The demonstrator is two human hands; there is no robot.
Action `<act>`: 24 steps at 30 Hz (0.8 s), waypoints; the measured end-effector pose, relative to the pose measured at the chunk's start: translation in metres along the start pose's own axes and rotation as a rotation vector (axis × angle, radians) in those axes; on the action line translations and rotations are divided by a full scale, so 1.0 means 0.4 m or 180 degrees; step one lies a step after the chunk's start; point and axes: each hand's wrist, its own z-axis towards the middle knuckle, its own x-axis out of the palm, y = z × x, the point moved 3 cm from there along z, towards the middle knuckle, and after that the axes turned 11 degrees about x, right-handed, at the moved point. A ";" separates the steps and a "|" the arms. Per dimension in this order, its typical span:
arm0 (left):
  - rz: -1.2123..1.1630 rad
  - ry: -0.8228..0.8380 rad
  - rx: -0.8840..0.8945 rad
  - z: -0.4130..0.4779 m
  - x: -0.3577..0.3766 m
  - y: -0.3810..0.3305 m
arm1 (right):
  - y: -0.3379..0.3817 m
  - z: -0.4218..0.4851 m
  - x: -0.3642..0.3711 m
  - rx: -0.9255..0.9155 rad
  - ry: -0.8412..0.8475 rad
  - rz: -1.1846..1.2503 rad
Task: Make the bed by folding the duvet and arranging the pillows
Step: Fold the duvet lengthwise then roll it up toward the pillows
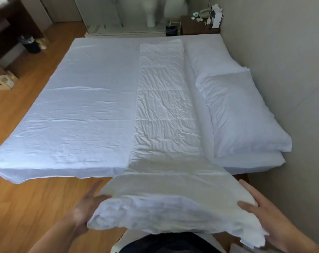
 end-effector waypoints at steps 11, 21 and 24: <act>-0.0179 -0.0169 0.1480 0.209 0.076 -0.370 | 0.394 0.157 0.064 -0.0879 -0.0005 -0.0548; 0.2653 -0.0675 0.2424 0.535 0.103 -0.560 | 0.683 0.406 0.117 -0.1217 0.0132 -0.2895; 0.2789 -0.0964 0.2409 0.680 0.086 -0.594 | 0.748 0.518 0.138 -0.1581 -0.0249 -0.3406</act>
